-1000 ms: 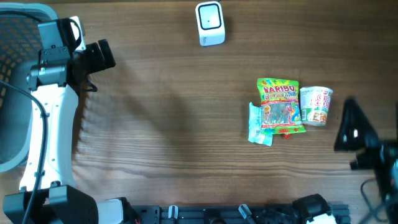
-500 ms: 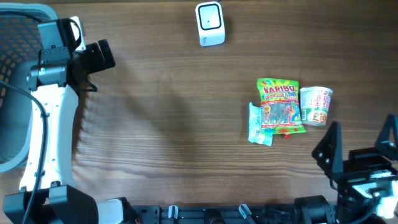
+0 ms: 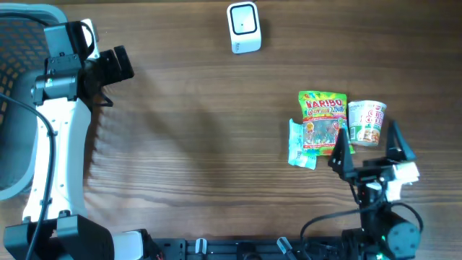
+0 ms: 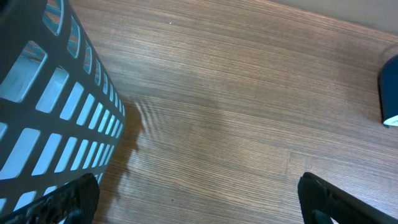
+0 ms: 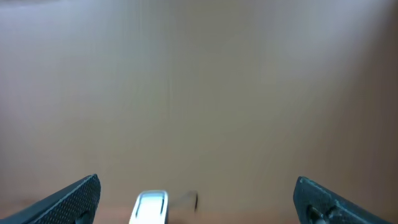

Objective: Scan the item barcode

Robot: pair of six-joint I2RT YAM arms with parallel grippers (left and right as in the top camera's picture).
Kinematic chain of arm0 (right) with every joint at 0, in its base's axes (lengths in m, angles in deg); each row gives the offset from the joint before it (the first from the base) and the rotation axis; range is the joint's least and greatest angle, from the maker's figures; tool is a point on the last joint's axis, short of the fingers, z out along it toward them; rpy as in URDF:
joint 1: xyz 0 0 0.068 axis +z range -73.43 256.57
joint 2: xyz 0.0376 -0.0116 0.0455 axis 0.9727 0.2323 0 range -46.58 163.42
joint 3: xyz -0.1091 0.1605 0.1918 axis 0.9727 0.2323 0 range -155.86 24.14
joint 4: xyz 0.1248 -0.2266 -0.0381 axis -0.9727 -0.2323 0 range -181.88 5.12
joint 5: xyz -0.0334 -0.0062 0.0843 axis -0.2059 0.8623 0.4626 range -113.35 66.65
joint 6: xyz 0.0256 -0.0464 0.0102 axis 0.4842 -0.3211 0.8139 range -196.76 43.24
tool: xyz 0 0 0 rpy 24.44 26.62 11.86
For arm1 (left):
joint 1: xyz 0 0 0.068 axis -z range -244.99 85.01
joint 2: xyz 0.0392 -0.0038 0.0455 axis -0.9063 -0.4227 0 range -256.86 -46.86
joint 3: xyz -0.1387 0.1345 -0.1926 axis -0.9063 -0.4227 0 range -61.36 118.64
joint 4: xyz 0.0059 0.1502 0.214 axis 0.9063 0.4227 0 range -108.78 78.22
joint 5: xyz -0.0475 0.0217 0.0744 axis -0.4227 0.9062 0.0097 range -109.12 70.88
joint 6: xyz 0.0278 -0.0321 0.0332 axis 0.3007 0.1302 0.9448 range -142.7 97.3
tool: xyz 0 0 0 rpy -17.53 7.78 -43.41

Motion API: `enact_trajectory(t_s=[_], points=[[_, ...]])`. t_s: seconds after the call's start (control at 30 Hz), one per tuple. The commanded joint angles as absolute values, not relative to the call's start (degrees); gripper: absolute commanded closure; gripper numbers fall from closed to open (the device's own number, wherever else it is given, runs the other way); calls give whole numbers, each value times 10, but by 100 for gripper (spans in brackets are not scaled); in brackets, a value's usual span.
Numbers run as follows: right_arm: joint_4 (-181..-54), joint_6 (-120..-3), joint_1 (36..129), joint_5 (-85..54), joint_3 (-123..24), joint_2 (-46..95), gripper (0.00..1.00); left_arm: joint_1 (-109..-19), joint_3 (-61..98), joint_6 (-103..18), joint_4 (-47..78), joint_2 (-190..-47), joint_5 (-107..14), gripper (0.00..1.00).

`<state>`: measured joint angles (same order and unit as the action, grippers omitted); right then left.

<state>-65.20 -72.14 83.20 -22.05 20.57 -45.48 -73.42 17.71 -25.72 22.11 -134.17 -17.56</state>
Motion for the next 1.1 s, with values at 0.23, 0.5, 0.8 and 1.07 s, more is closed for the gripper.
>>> enact_trajectory(t_s=[0.23, 0.5, 0.8, 1.07], points=[[-829, -723, 829, -214, 239, -464, 0, -739, 181, -248, 220, -1336, -180, 0], [-846, -845, 810, -179, 239, -464, 0, -739, 181, -248, 220, -1336, -180, 0], [-845, -842, 799, -175, 239, -464, 0, -739, 181, -248, 220, -1336, -180, 0], [-846, -842, 799, -175, 238, -464, 1, -739, 181, -248, 220, -1336, -180, 0]])
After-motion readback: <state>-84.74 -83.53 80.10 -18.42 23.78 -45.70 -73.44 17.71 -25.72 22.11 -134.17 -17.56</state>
